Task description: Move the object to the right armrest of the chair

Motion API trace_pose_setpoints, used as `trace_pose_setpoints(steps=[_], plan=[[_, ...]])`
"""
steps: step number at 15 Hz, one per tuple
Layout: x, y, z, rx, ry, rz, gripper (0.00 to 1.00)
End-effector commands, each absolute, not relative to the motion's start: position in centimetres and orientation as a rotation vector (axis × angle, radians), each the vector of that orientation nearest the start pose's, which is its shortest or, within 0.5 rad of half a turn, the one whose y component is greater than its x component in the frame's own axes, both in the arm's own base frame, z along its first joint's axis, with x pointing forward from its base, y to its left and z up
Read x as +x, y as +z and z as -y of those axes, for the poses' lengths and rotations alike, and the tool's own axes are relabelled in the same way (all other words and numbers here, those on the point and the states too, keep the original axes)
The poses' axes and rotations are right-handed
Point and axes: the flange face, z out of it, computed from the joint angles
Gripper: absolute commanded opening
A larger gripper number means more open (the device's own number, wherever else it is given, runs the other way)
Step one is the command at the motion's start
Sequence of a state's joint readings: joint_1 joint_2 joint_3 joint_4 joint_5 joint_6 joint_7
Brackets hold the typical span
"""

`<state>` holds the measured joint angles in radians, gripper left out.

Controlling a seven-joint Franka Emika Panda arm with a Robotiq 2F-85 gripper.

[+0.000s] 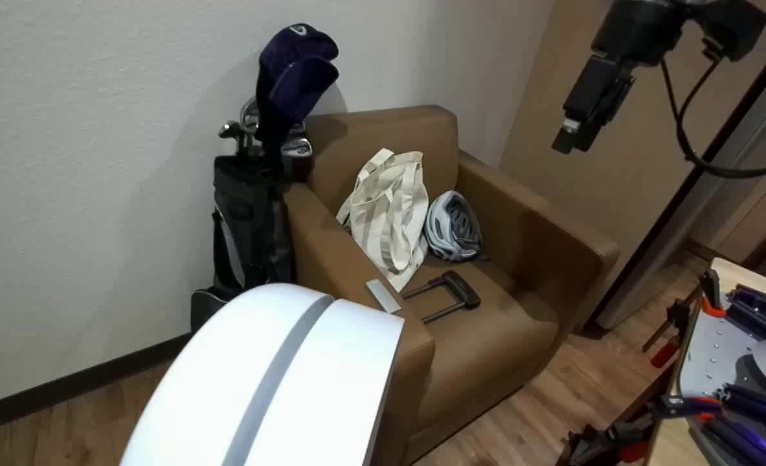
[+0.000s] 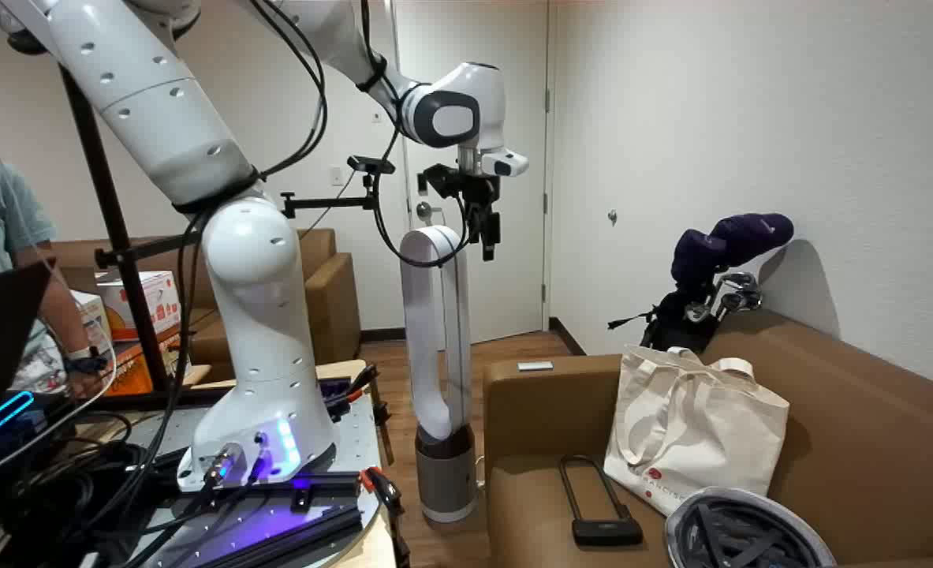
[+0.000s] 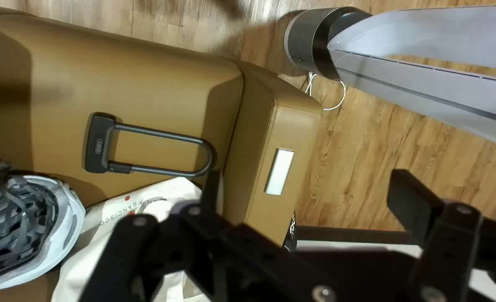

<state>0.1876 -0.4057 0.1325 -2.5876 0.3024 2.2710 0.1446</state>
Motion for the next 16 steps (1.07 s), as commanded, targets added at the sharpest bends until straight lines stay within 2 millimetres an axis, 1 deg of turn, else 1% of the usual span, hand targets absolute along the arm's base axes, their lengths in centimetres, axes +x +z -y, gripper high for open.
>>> trace_pose_setpoints(steps=[1,3,4,5,6,7,8,9,11,13,14,15,16], plan=[[38.8,40.4,-13.6,-2.938,-0.066,-0.027,1.0],[39.8,39.7,-14.3,-2.941,-0.051,-0.017,1.0],[40.6,39.4,-14.9,-2.989,-0.039,-0.054,1.0],[41.3,39.5,-15.6,-2.996,-0.04,0.012,1.0],[42.8,39.3,-17.3,-2.988,-0.027,0.1,1.0],[43.8,39.1,-18.3,-3.014,-0.023,0.089,1.0],[45.6,38.5,-19.8,-3.039,-0.011,0.076,1.0],[46.8,38.2,-20.8,-3.046,-0.008,0.088,1.0],[49.4,36.6,-22.6,-3.115,0.014,-0.032,1.0],[52.0,34.1,-23.5,-3.146,0.035,-0.154,1.0],[53.3,32.4,-24.0,-3.144,0.03,-0.222,0.83],[54.4,30.9,-24.4,-3.151,0.055,-0.289,0.91],[55.4,29.5,-24.7,-3.15,0.089,-0.319,0.94]])
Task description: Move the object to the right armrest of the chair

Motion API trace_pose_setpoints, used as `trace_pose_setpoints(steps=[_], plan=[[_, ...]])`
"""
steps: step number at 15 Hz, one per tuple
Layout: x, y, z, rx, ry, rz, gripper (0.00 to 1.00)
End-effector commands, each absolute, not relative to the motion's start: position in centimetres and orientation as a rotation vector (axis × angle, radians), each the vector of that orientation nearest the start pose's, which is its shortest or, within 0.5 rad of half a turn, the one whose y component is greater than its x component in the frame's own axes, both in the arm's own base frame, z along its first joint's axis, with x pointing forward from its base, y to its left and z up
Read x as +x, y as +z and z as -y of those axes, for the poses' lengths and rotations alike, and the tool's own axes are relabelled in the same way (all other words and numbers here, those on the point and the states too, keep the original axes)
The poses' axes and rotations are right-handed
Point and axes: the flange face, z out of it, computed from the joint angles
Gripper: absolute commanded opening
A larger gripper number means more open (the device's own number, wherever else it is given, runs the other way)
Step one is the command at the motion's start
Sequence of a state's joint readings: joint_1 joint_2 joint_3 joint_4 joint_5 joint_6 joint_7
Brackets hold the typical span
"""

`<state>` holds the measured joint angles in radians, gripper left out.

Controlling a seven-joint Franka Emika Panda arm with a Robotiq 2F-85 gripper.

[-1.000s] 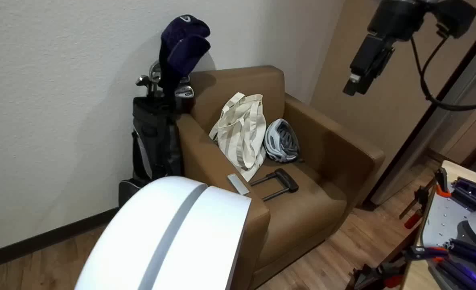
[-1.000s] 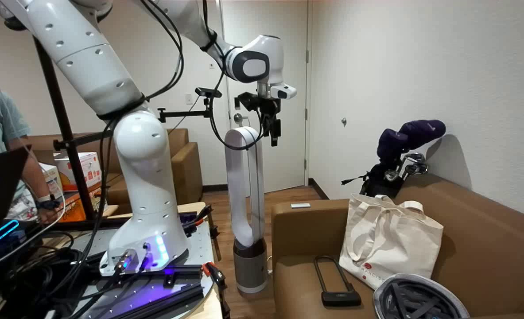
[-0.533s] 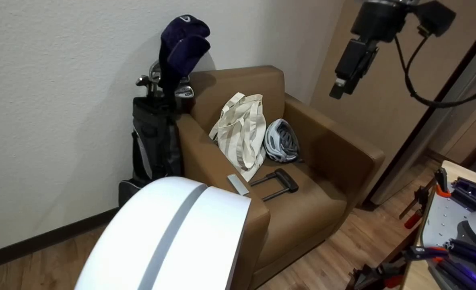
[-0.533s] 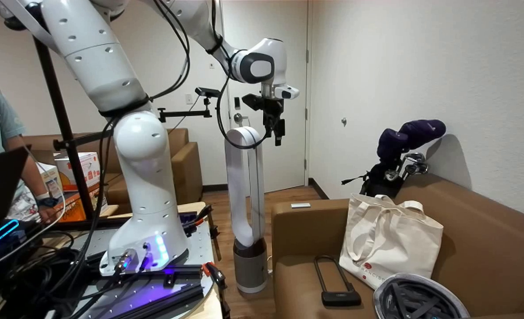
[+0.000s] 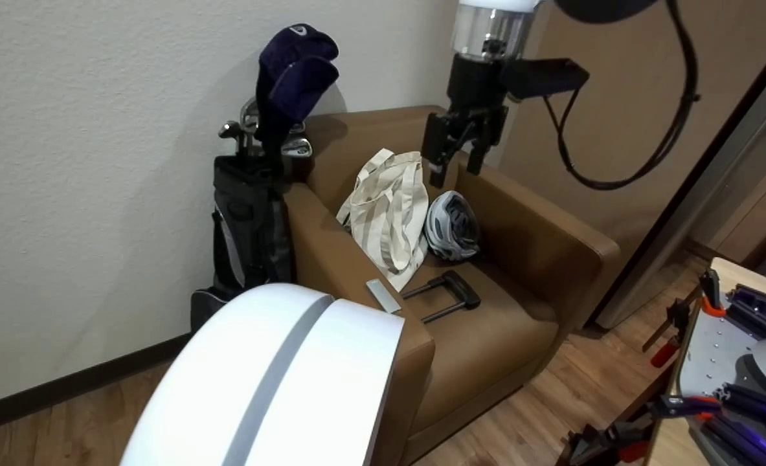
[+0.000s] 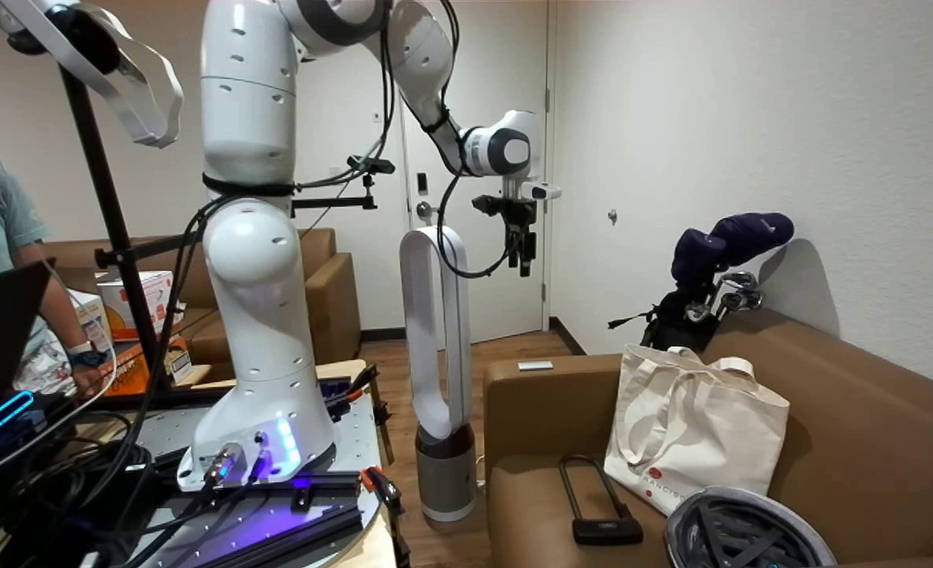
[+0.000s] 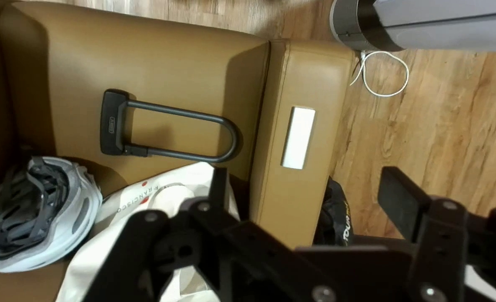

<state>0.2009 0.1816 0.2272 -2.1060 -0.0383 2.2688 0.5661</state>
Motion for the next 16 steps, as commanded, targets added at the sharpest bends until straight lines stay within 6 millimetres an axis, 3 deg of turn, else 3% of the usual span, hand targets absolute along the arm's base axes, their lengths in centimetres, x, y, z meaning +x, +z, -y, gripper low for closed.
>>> trace_pose_setpoints(steps=[1,3,4,5,7,9,12,16], plan=[[56.2,28.4,-24.9,-3.143,0.121,-0.353,0.97],[57.8,27.4,-25.3,-3.103,0.158,-0.347,1.0],[58.2,29.0,-24.6,-3.079,0.12,-0.349,1.0],[57.0,27.2,-24.7,-3.111,0.123,-0.331,1.0],[58.1,27.8,-24.7,-3.092,0.101,-0.353,1.0],[58.2,26.5,-25.4,-3.091,0.062,-0.364,1.0],[58.2,20.4,-27.4,-3.043,0.153,-0.324,1.0],[58.0,13.4,-28.2,-3.028,0.155,-0.422,1.0]])
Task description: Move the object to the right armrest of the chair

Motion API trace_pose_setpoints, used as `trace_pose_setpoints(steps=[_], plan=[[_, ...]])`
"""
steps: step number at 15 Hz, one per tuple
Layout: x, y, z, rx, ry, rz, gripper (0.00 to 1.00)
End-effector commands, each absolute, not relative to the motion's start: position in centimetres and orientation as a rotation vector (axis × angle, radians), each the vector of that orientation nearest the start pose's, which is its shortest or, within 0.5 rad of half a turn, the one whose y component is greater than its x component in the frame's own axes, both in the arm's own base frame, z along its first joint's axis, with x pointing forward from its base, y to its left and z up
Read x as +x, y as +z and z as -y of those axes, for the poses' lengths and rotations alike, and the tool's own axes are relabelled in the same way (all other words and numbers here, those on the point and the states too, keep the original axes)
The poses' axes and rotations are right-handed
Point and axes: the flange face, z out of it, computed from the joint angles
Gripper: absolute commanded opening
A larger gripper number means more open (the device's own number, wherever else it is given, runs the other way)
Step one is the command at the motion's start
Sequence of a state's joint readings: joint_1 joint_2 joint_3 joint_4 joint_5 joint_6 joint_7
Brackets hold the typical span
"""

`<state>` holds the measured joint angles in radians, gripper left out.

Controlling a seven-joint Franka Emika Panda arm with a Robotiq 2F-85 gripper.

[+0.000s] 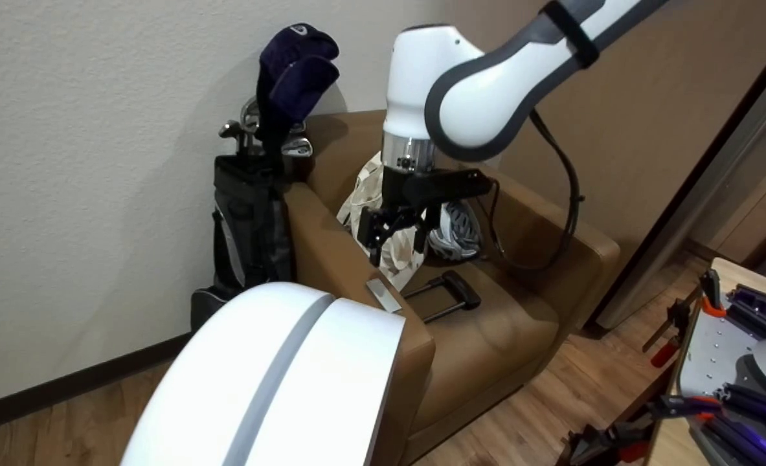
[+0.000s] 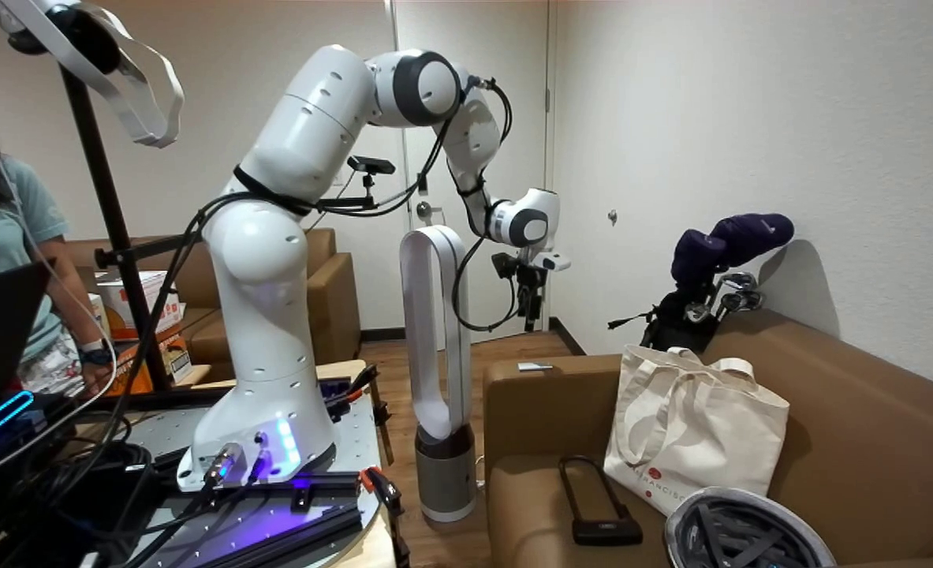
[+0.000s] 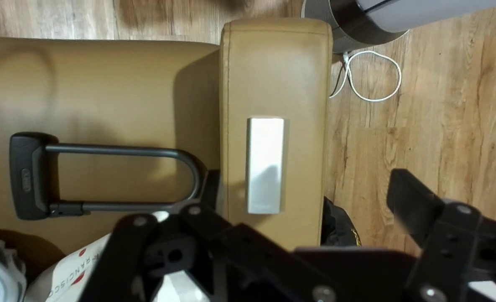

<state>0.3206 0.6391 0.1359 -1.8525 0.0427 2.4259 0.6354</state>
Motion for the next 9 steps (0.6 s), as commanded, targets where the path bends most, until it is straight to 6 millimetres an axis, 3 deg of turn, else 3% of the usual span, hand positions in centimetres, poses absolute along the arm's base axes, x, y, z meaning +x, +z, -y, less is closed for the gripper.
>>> trace_pose_setpoints(steps=[1,3,9], plan=[[58.0,12.0,-28.2,-3.039,0.144,-0.434,1.0],[58.3,10.1,-28.0,-3.047,0.129,-0.453,1.0],[59.3,7.7,-27.8,-3.1,0.018,-0.429,1.0]])
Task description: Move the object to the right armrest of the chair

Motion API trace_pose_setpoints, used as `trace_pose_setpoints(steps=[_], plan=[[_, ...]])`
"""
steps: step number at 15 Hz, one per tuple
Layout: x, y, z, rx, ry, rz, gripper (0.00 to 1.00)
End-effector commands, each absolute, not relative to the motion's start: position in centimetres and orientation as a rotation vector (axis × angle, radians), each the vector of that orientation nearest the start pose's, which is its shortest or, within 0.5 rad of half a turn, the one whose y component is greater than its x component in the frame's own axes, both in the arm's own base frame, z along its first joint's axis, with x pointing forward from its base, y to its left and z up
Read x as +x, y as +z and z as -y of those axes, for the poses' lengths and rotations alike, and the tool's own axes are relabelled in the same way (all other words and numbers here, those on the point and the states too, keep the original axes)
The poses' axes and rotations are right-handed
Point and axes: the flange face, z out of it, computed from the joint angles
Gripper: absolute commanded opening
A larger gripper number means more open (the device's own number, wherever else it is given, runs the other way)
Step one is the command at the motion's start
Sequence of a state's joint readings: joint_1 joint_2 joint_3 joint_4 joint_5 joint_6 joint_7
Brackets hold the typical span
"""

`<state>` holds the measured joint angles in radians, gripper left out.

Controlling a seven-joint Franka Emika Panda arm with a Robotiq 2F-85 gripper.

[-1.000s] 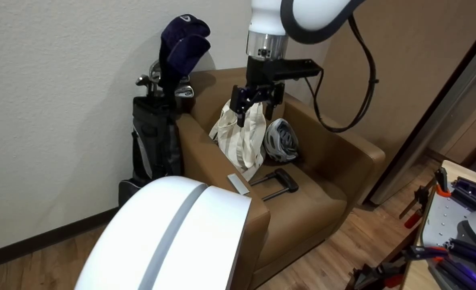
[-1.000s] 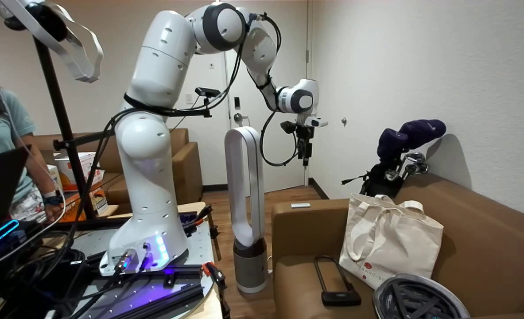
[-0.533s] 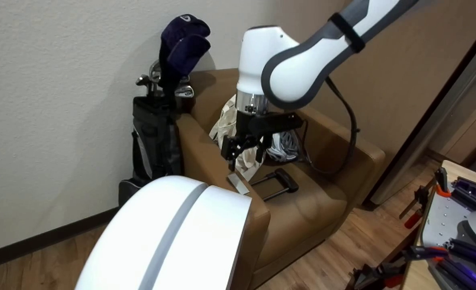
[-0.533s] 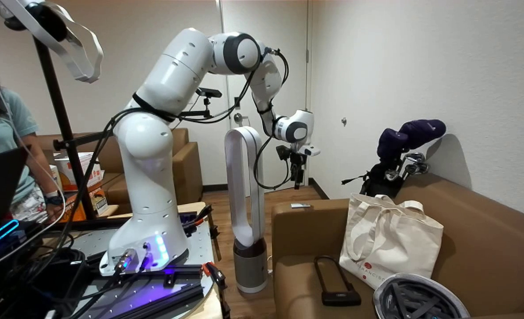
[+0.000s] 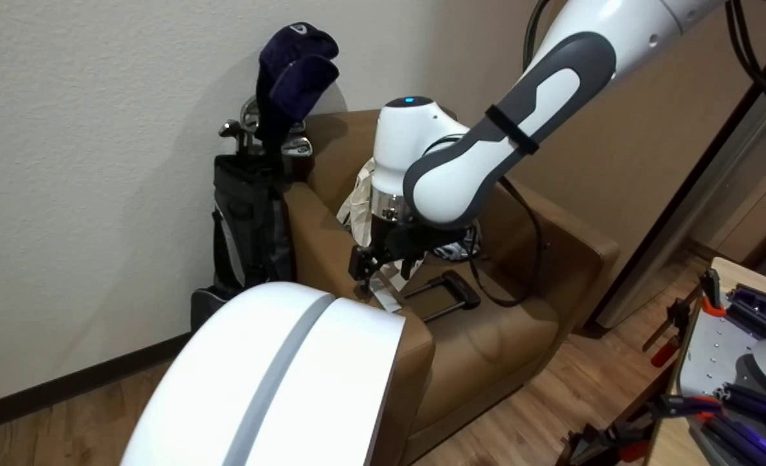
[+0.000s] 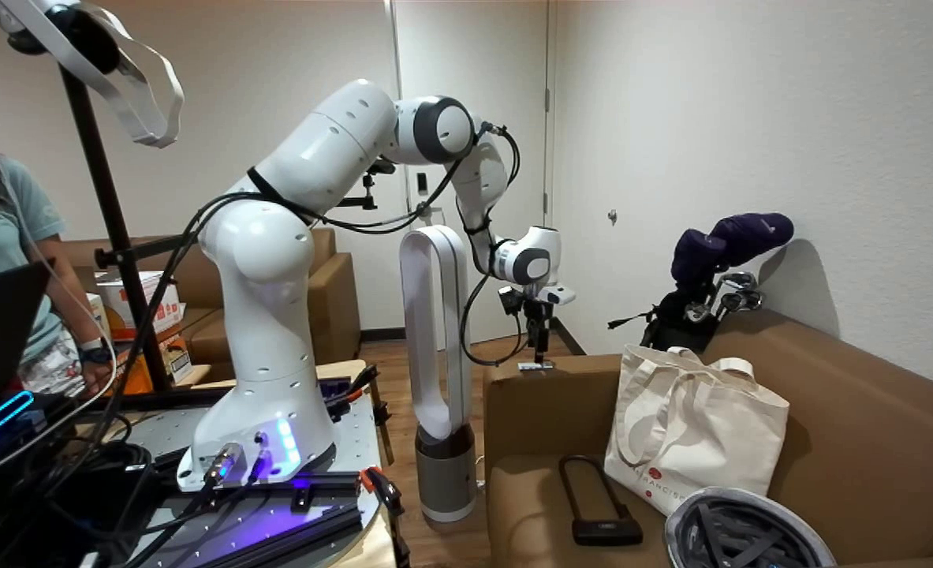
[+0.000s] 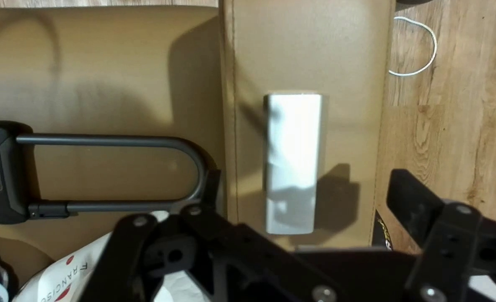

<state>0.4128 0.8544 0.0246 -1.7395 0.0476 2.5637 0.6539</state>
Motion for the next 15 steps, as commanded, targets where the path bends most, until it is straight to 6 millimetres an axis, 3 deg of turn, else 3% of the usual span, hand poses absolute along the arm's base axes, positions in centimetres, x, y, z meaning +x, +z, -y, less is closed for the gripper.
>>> trace_pose_setpoints(steps=[1,8,9,10,15], plan=[[59.2,7.2,-27.7,-3.098,0.024,-0.431,1.0],[59.2,4.5,-27.0,-3.098,-0.065,-0.461,1.0],[59.3,4.0,-26.7,-3.088,-0.081,-0.467,0.75],[59.4,3.8,-26.6,-3.087,-0.1,-0.477,0.73],[59.4,3.9,-26.5,-3.073,-0.137,-0.494,0.42]])
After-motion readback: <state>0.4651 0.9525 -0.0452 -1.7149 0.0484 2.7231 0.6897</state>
